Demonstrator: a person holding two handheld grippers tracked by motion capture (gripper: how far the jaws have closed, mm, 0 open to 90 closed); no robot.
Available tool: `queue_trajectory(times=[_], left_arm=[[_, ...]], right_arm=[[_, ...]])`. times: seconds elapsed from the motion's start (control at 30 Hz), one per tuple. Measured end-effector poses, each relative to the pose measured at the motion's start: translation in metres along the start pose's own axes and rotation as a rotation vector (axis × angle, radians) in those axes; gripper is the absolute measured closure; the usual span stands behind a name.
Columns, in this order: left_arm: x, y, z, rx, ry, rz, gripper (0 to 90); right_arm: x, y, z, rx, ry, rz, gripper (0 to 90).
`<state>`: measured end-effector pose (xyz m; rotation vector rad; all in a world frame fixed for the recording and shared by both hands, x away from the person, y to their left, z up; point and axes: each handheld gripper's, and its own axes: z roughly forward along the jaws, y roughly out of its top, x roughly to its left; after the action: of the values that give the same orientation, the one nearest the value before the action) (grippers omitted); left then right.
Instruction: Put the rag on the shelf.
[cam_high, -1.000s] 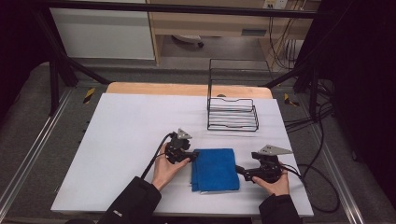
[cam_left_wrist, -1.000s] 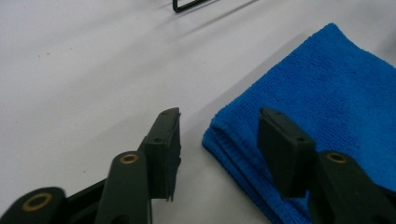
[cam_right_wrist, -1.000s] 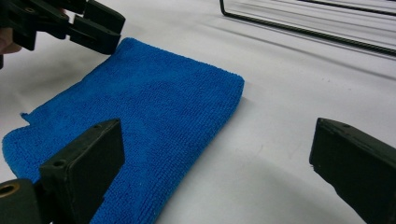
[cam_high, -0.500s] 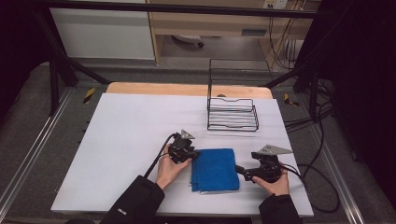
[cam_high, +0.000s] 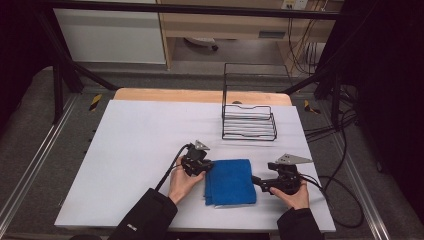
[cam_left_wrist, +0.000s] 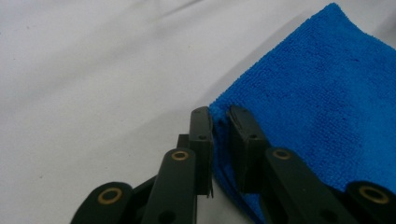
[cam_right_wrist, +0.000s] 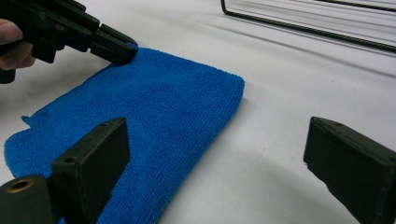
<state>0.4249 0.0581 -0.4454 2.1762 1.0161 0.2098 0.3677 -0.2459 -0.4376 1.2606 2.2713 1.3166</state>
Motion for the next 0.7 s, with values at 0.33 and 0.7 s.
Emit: queue_trajectory(times=[0.33,0.7], left_arm=[[-0.005,-0.003,0.001,-0.017,0.027,0.019,81.8],[-0.002,-0.003,0.001,-0.019,0.008,0.022,81.8]], right_arm=[[0.001,0.012,0.013,0.004,-0.012,0.004,19.4],[-0.01,0.029,0.045,0.055,-0.052,0.02,37.7]])
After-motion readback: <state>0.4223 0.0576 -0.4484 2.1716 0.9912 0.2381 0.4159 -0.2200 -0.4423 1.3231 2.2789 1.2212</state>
